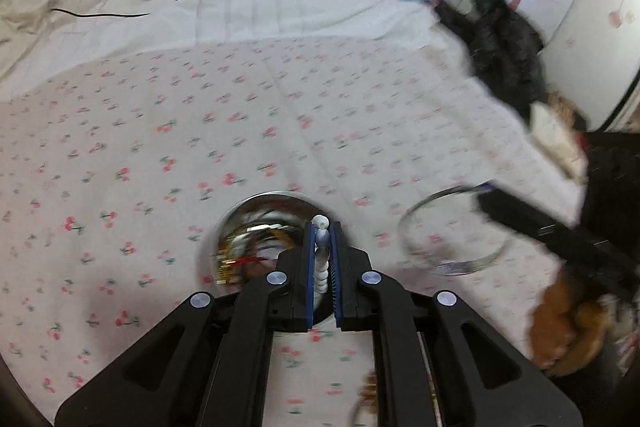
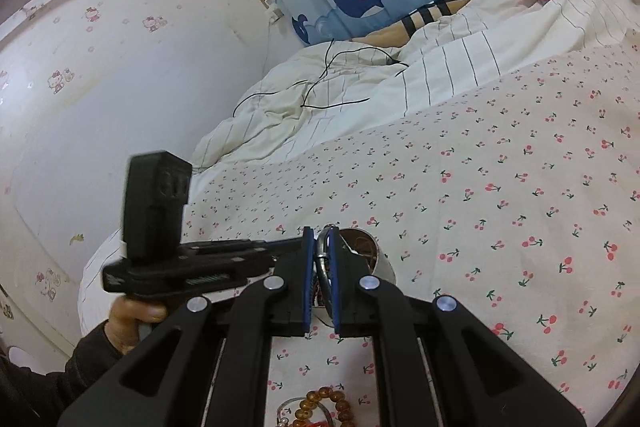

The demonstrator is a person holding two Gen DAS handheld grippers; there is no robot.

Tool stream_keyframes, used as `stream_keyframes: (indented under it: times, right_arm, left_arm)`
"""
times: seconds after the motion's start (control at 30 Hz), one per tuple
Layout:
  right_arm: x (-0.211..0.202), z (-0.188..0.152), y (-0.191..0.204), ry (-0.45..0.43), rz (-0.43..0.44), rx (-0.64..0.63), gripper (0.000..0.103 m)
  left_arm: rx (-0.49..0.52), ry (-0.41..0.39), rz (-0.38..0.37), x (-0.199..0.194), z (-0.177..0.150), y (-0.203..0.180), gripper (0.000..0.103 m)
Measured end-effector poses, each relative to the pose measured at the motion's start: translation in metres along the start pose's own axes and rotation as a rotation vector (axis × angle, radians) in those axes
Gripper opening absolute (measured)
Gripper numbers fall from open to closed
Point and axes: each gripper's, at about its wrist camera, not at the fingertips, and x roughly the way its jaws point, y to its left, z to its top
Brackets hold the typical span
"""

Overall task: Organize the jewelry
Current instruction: 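Carry the white-bead bracelet into the tin with the left tool while the right tool lifts the silver bangle, then lower the silver bangle into the tin and open the right tool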

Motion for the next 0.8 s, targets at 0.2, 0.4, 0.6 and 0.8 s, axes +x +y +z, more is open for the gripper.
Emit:
stream_keyframes:
  times: [0.2,0.4,0.6,0.8]
  right_arm:
    - [0.012,0.001,0.002,0.015,0.011,0.003,0.008]
    - [0.048,0.009,0.012,0.066,0.033,-0.006,0.008]
    - [0.097,0.0,0.021,0.183,0.035,-0.002,0.008]
    - [0.124,-0.011,0.021,0.266,-0.092,-0.056,0.013]
  left_arm:
    - [0.04,0.019,0.143,0.0,-0.009,0.005,0.016]
    - [0.019,-0.067,0.212,-0.049,-0.022,0.019,0.057]
    - [0.0,-0.115,0.315,-0.082,-0.056,0.024,0.065]
    - [-0.013,-0.053,0.276,-0.067,-0.074,0.031,0.066]
